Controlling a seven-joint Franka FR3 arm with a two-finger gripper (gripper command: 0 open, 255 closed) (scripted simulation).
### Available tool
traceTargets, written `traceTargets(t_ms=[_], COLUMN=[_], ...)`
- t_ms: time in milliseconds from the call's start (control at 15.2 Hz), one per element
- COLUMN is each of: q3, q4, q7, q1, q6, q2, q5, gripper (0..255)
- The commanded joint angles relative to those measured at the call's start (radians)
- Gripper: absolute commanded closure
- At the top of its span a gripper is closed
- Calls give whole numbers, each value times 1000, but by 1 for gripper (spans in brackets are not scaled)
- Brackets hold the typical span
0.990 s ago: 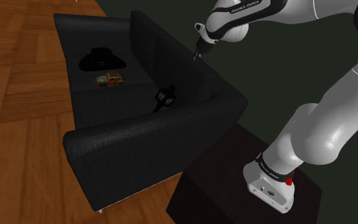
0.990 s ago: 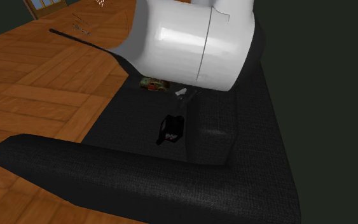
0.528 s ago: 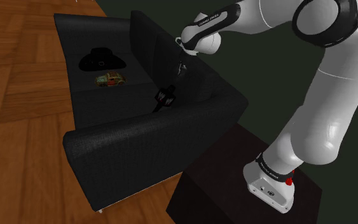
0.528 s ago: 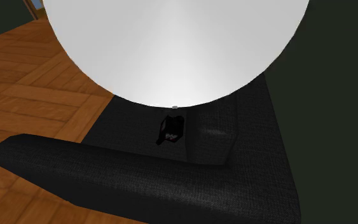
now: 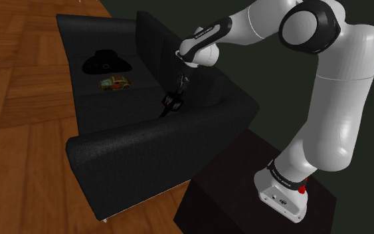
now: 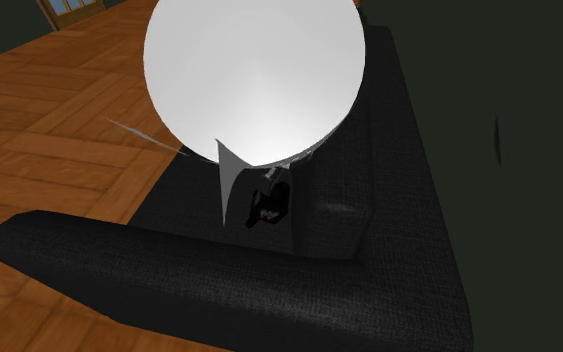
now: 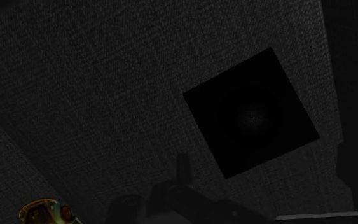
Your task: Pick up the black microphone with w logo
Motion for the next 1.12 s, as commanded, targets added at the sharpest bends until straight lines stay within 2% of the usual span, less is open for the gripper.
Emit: traceTargets(t_ms=[0, 198, 264, 858, 1056], q3=[5, 12, 10, 12, 1], q4=[-6, -6, -5, -6, -6], q7=[-13, -21, -21, -21, -4], q1=[-9, -14, -14, -14, -7], q6=[20, 35, 30, 35, 7], q2=[23, 39, 35, 39, 10], q5=[14, 23, 21, 23, 4], gripper=[0, 0, 255, 255, 255])
